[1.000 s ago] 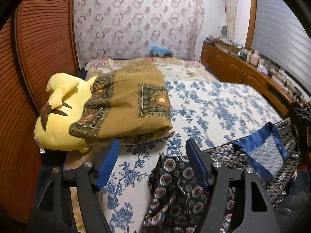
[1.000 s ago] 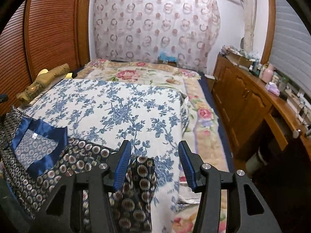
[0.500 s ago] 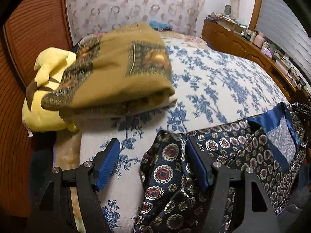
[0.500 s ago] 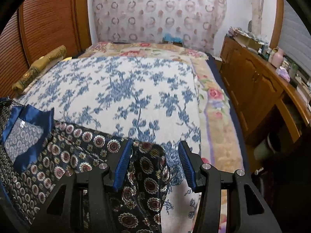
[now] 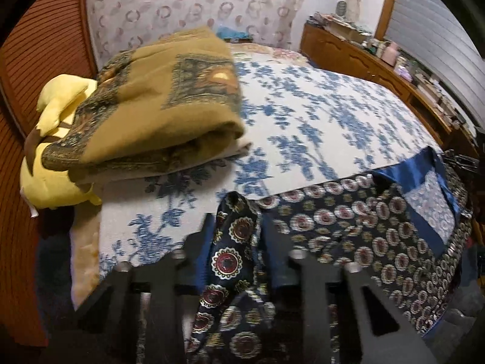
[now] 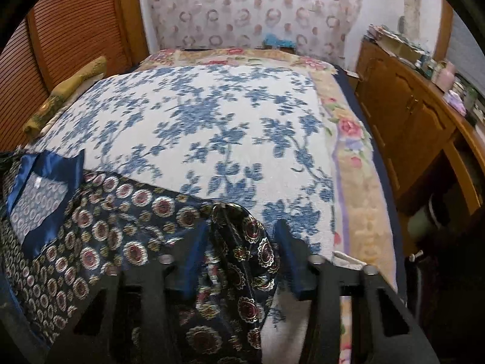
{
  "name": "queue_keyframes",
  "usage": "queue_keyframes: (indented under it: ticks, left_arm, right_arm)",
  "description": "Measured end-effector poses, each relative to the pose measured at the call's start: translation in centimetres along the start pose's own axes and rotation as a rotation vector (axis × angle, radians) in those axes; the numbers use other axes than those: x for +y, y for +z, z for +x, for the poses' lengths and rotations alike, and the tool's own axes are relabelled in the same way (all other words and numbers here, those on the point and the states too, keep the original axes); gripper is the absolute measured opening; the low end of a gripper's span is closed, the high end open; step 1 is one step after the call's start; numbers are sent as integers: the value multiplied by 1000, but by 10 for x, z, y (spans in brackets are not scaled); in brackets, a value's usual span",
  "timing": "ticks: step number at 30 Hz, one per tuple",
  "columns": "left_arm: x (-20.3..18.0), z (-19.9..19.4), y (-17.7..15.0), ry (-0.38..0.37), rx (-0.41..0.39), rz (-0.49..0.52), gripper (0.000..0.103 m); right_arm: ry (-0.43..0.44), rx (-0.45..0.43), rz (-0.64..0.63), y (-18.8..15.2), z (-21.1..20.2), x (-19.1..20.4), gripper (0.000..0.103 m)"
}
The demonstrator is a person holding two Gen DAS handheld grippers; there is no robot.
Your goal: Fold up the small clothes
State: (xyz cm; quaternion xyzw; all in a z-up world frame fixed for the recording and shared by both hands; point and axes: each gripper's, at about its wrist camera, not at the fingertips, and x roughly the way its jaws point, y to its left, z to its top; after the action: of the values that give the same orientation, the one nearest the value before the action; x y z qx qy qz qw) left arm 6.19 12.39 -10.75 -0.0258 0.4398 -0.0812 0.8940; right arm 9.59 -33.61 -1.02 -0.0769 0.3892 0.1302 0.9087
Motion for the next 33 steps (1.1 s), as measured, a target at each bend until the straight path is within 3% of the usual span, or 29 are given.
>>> queue_keyframes:
  ticks: [1,2,4,8,15,26,30,33]
  left_arm:
    - [-2,-2,0,-4,-4,5,15]
    - [-4,-5,0,-13,-20,7,12]
    - [-9,-20,2,-7,-73,5,9]
    - [-23,-64,11,-21,-196,11,8]
    - [-40,-140,54,-32,-403,51,8]
    - [-30,-227,153,49,-632,88,8]
    - [-16,-228,183,91,-639,88,8]
    - [-8,-201,193,107,-588,79,8]
  right_arm:
    - [26,2,-14,0,0,3,18]
    - [44,6,-24,0,0,6,12]
    - [13,-7,-68,-3,-4,14,10]
    - [-71,-91,-79,-1,-30,25,8]
    - [-74,-352,-90,26,-129,40,8]
    - [-242,-611,-249,109,-247,68,8]
    - [-290,-655,-257,141,-264,67,8]
    - [-284,-596,-245,162,-237,61,8]
